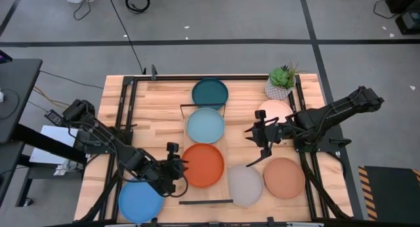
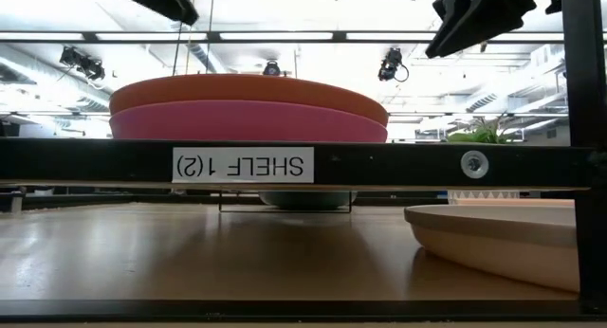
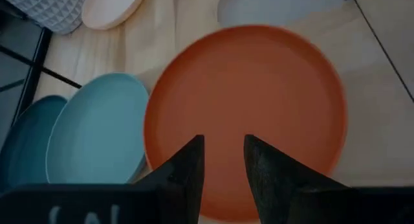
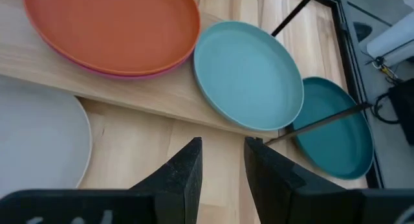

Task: Place and stack plates onto a shelf
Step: Stack the orange plate on top of the pink plate on the shelf

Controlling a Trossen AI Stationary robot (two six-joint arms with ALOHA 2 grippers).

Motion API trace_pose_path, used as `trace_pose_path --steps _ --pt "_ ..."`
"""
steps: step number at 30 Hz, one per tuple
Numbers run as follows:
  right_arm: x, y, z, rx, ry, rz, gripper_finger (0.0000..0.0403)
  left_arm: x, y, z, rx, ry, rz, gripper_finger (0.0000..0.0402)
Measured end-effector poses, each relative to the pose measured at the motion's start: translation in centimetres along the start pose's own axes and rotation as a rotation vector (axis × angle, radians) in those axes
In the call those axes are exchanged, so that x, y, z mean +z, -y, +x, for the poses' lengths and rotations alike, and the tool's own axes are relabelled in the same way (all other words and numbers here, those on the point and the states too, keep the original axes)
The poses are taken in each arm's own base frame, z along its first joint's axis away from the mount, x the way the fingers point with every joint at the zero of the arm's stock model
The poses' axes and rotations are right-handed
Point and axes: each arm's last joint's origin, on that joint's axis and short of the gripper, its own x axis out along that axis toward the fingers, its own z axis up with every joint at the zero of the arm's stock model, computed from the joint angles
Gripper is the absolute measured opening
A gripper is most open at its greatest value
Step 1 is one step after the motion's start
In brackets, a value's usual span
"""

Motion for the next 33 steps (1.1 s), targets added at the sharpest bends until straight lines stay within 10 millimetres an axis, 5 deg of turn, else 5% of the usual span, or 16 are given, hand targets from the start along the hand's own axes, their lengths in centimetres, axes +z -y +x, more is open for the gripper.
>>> trace_pose_path --steps 8,16,33 --pt "-0.1 0.5 0.2 -0.015 -0.010 0.014 0.0121 -0.4 0.4 3.5 0.000 -0.076 -0.031 0.0117" --pt "-0.1 0.5 0.2 -0.012 -0.012 0.024 0.0121 -0.4 2.5 7.1 -0.280 -0.083 0.056 0.0117" --pt "-0.2 0.6 0.2 -0.012 -0.016 0.023 0.0121 0.6 3.7 7.6 -0.553 0.029 0.084 0.0117"
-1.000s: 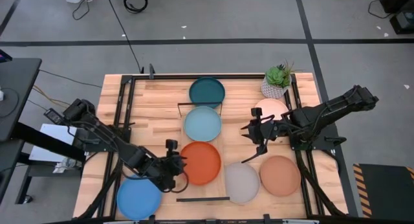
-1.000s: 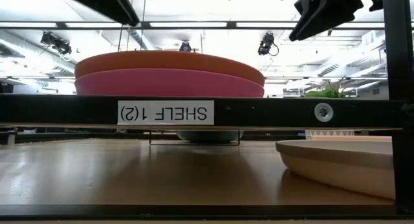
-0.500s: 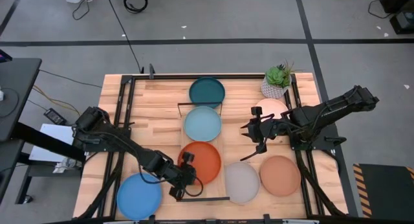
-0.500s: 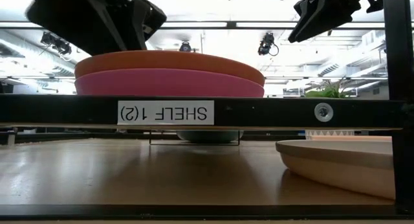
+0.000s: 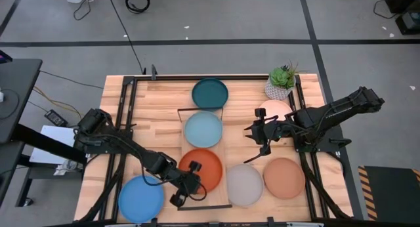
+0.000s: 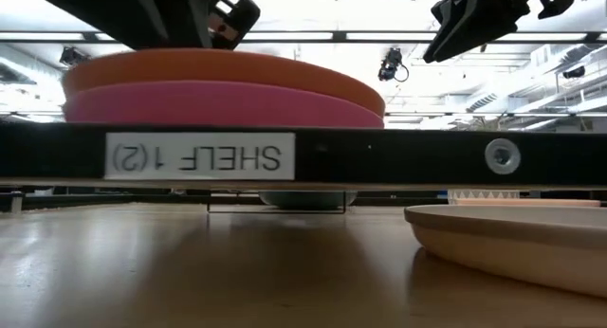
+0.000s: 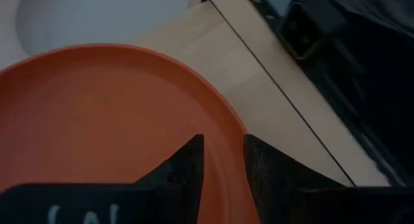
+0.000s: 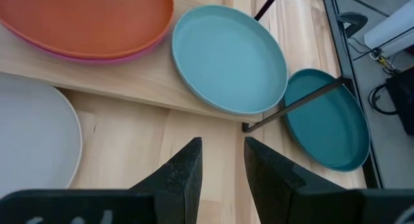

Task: Place and stack plates onto a shelf
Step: Stack the orange plate on top of the pink plate on the shelf

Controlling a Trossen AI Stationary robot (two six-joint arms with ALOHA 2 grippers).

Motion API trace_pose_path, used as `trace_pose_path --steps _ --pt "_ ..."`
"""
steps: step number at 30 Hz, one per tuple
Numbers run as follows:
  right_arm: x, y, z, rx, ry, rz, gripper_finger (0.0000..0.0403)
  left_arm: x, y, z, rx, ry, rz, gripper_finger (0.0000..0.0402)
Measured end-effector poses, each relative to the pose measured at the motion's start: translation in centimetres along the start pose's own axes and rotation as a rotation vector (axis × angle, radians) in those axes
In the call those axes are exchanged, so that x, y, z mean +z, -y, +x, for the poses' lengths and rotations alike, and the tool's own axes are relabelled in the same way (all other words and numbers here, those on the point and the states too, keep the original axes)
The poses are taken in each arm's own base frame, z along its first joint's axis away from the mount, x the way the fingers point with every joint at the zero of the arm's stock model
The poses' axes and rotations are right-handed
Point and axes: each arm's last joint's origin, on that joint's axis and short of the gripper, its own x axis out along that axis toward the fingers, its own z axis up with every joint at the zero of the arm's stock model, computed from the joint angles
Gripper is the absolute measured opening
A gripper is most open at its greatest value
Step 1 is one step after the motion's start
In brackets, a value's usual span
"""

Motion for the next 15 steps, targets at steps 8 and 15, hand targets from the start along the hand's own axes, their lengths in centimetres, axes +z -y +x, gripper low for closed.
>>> trace_pose_path --steps 8,15 --pt "0.0 0.0 0.0 0.001 -0.003 0.007 0.0121 0.3 -1.4 -1.7 0.100 -0.002 -0.036 0.0117" --pt "0.0 0.0 0.0 0.017 0.001 0.007 0.0121 -0.7 -2.7 -4.9 0.354 -0.127 -0.119 0.0117"
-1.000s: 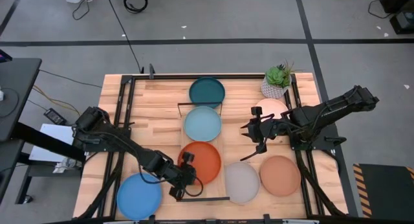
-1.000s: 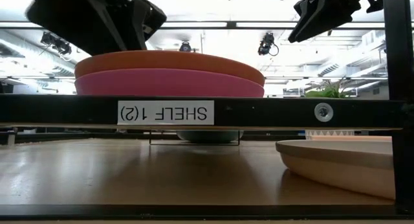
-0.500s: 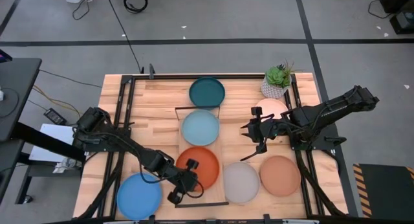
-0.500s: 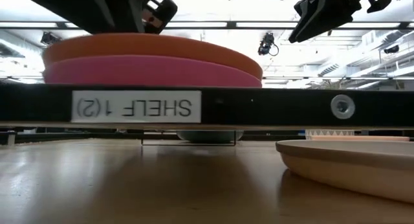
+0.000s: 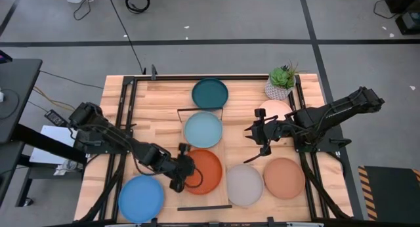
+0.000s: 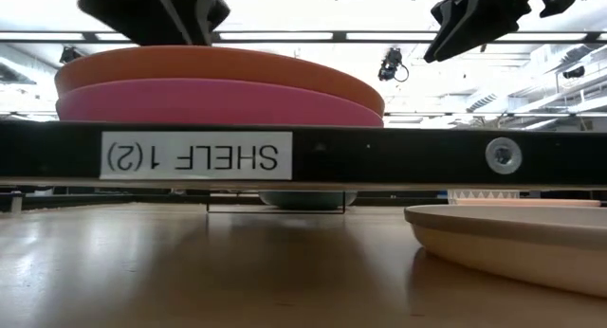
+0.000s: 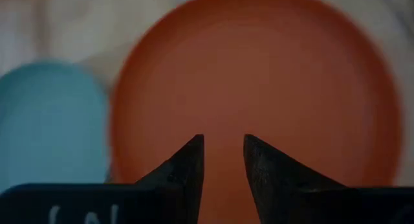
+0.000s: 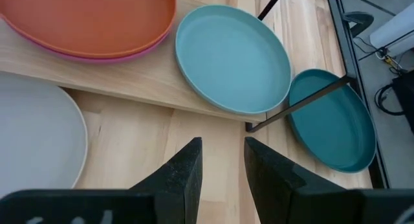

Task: Place and stack plates onto a shelf
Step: Stack the orange plate on top of the pink plate on the shelf

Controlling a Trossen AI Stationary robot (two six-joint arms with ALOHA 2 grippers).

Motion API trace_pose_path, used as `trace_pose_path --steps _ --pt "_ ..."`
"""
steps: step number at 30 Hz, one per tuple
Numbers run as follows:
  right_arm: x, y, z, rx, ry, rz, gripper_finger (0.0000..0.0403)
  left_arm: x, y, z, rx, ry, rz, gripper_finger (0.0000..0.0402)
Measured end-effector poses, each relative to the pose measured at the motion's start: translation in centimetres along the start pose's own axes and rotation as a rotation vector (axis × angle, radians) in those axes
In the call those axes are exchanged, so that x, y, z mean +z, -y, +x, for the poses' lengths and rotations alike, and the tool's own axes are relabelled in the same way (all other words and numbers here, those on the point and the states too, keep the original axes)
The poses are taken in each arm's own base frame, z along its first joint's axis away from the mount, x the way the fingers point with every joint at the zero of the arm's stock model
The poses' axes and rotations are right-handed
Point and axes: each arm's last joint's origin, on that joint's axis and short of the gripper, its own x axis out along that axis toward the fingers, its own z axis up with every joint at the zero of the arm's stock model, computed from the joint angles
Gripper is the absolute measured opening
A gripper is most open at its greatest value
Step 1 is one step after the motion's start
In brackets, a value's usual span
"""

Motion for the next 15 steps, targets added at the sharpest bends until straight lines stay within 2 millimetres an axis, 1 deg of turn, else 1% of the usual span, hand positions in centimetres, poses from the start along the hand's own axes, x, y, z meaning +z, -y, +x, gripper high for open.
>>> trace_pose_path --steps 4,8,15 --pt "0.0 0.0 0.0 -0.001 -0.001 0.005 0.0121 -0.8 -1.7 -0.6 0.056 -0.090 -0.145 0.0117" --pt "-0.3 0.0 0.5 -0.007 0.007 -0.006 0.0121 -1.7 -2.8 -0.5 0.118 -0.184 -0.215 0.0117" --pt "-1.3 -0.2 1.2 -0.009 -0.012 -0.004 0.0121 -2.3 -5.2 -0.1 0.226 -0.245 -0.361 0.0117"
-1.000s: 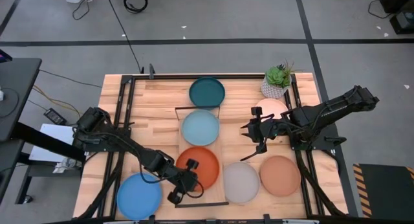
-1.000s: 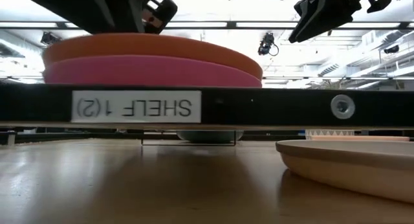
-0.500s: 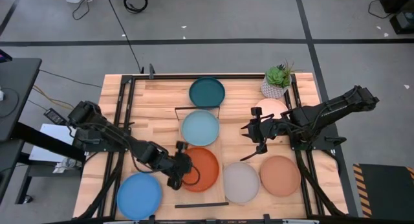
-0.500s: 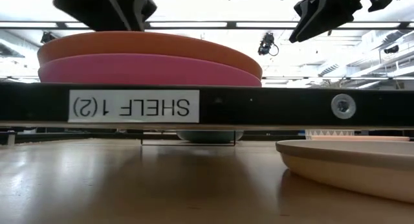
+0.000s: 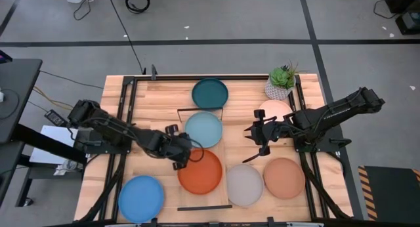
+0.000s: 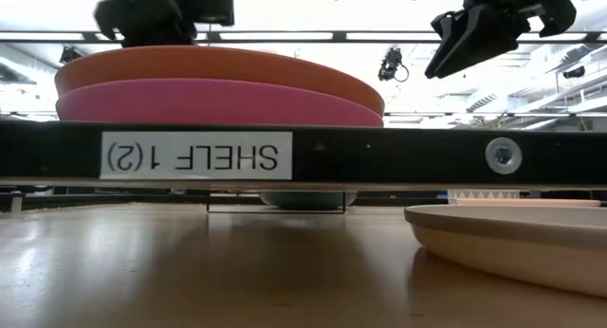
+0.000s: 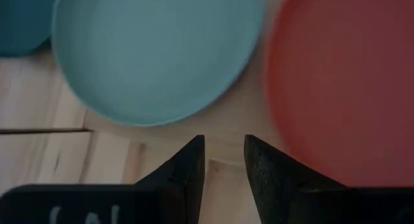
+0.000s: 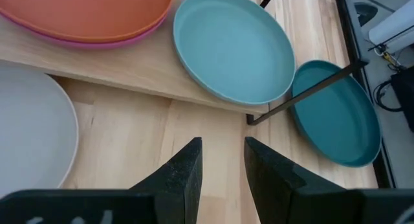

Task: Place and stack plates onto a shelf
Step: Stack the orange plate on top of the pink plate on the shelf

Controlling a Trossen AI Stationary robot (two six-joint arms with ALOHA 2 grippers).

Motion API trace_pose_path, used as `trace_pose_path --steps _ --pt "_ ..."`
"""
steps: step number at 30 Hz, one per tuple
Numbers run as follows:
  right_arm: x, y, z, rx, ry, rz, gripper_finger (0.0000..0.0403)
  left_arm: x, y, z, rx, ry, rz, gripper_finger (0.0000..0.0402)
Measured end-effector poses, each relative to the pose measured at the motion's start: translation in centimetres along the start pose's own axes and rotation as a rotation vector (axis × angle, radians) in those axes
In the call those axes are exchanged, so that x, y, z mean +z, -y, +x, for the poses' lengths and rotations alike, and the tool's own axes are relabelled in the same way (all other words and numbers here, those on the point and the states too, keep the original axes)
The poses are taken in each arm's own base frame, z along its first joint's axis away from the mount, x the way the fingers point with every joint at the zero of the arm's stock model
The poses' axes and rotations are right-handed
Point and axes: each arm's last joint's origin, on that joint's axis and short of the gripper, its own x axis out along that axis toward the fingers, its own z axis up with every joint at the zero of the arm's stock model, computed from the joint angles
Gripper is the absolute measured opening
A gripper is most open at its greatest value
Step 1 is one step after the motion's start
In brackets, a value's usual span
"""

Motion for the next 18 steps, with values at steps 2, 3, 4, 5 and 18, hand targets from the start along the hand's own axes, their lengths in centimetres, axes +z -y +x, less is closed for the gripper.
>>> trace_pose_path --steps 2,3,4,5,18 --pt "0.0 0.0 0.0 0.000 0.001 -0.005 0.0121 0.2 -0.6 0.3 0.014 -0.009 -0.040 0.0117" --pt "0.1 0.0 0.0 -0.001 0.006 -0.006 0.0121 0.3 -0.9 0.5 0.012 -0.022 -0.052 0.0117" --pt "0.1 0.0 0.0 -0.001 0.009 -0.007 0.0121 0.4 -1.1 0.8 0.003 -0.040 -0.063 0.0117" --pt "0.1 0.0 0.0 -0.001 0.010 -0.007 0.0121 0.5 -1.3 1.1 -0.014 -0.056 -0.074 0.0117" --pt "0.2 0.0 -0.1 0.005 0.022 -0.006 0.0121 0.7 -0.3 2.7 -0.166 -0.101 0.013 0.0117"
